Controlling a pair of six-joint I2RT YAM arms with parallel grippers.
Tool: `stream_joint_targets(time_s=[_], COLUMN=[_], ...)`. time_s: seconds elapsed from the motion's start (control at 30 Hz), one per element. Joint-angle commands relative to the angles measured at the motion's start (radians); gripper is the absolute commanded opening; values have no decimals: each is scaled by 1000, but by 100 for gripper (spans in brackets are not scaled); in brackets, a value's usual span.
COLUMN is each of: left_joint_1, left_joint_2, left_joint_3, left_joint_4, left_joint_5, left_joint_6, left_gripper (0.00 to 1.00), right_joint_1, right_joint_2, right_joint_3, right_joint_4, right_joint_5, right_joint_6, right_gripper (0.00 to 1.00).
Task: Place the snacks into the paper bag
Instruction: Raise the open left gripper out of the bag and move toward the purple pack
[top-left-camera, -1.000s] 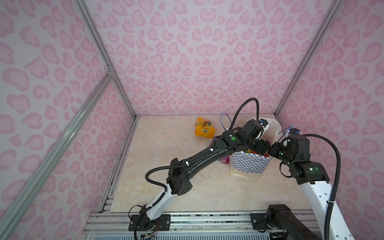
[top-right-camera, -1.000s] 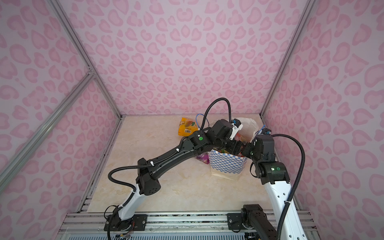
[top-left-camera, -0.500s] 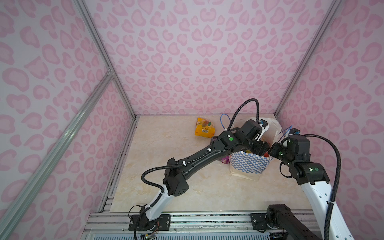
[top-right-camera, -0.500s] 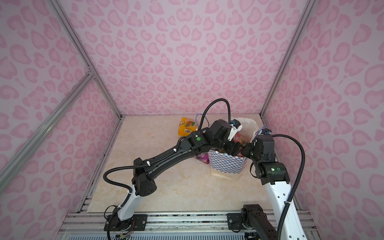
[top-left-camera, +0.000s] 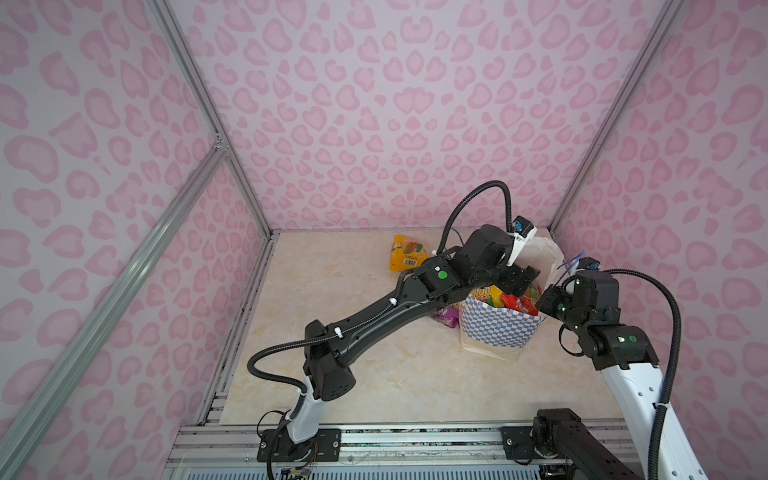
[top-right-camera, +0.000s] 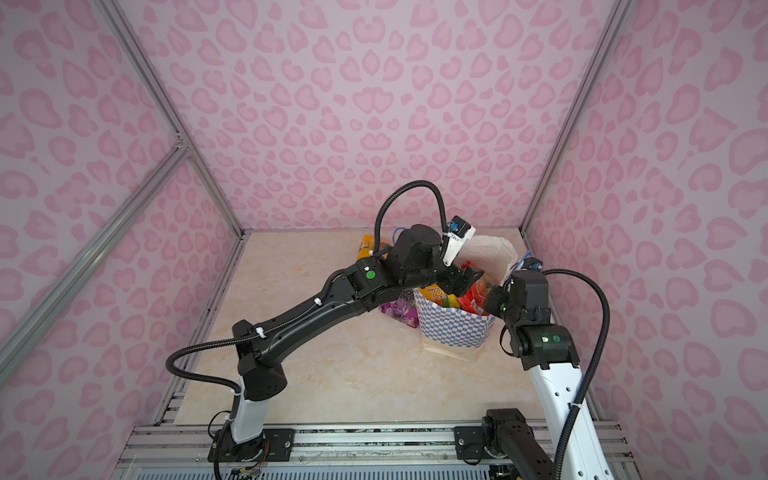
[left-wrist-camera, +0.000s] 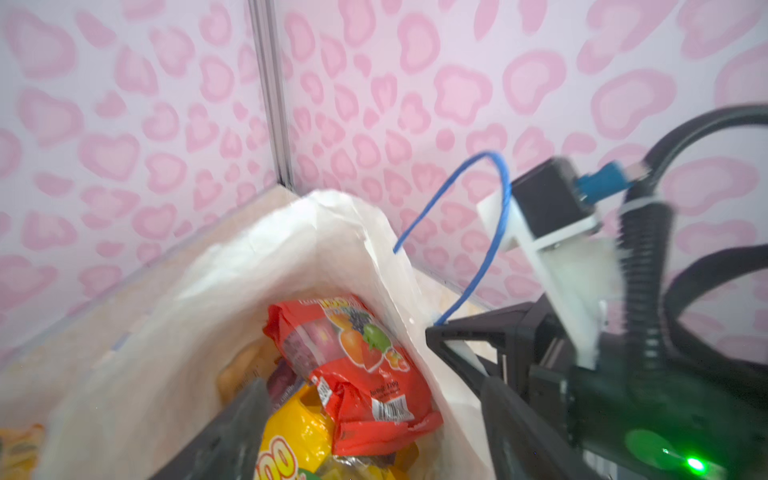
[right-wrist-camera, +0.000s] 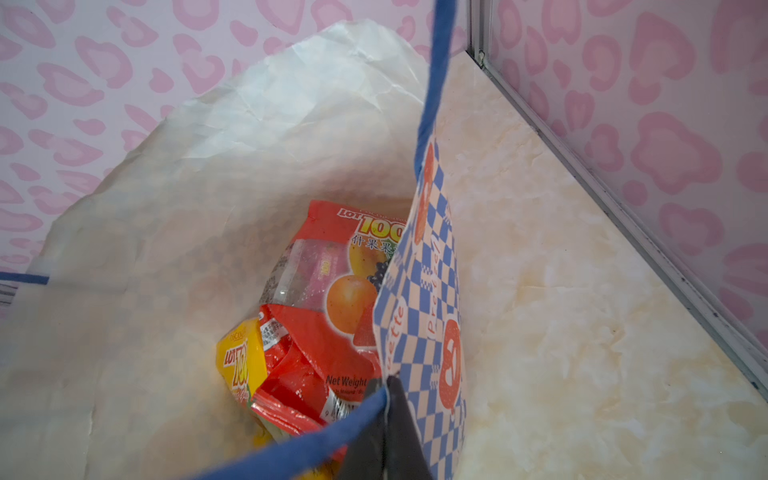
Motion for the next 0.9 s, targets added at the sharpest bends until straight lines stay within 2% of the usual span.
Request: stream_joint_targets(time_s=[0.0,0.17,0.23,0.47,0.67,0.87], left_joint_1=[4,33,54,92,104,121], left_joint_2=[-174,-279,-291,-341,-479,-636], left_joint_3=[-112,-491,-566,-665,-771,-910], left_joint_4=[256,719,794,828,820,783], left_joint_5=[-76,-117,-111,-137,-137,-200], left_joint_6=[94,124,98,18,-20,-65], left_gripper=[98,97,97,97,97,98], right_joint_1=[1,1,1,0,-1,-1], right_joint_2=[-1,-4,-4,-2,1,6], right_joint_3=[-8,-9,-9,-10,-9,-14], right_joint_4=[40,39,40,42,45,53], right_joint_5=[-12,-6,-7,-8,-7,-13], right_joint_6=[-2,-5,-7,-7,-8,-5], right_gripper=[0,0,0,0,0,0])
